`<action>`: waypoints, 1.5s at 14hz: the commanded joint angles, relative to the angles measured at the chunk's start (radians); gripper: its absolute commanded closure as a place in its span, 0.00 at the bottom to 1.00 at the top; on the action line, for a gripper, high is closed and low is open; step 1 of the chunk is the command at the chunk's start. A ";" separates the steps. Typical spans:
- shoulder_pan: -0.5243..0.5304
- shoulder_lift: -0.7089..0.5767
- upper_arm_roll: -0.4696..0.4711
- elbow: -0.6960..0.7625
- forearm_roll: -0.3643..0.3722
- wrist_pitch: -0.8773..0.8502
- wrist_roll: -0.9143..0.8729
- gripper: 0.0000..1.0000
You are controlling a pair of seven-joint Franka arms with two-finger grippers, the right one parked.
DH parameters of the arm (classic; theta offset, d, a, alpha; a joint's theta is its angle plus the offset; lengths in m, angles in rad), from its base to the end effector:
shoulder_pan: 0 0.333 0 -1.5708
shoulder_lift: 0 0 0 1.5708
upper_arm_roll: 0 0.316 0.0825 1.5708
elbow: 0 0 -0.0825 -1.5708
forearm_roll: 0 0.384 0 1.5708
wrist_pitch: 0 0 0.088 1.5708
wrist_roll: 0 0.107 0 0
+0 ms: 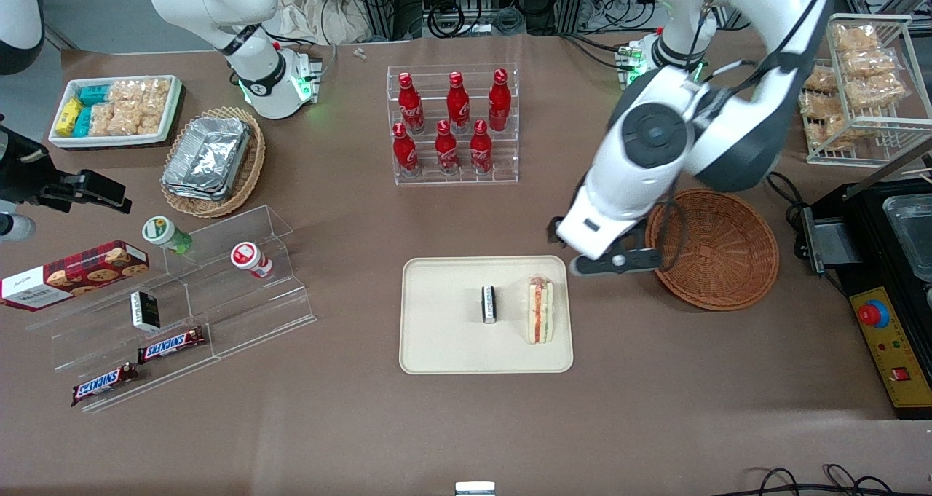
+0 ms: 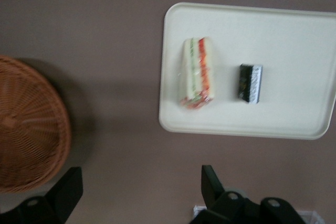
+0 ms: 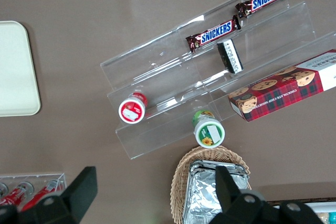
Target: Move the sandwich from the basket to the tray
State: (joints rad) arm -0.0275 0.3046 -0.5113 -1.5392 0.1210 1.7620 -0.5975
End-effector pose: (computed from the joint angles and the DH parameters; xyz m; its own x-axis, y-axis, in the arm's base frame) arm 0.5720 -0.2870 0.4928 0.9974 0.0496 -0.0516 0.0497 -0.9988 0.0007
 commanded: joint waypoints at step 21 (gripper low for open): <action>-0.048 -0.308 0.367 -0.022 -0.141 -0.214 0.328 0.00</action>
State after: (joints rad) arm -0.0641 0.0069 -0.1544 -1.5669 -0.0390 1.5572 -0.2745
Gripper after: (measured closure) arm 0.000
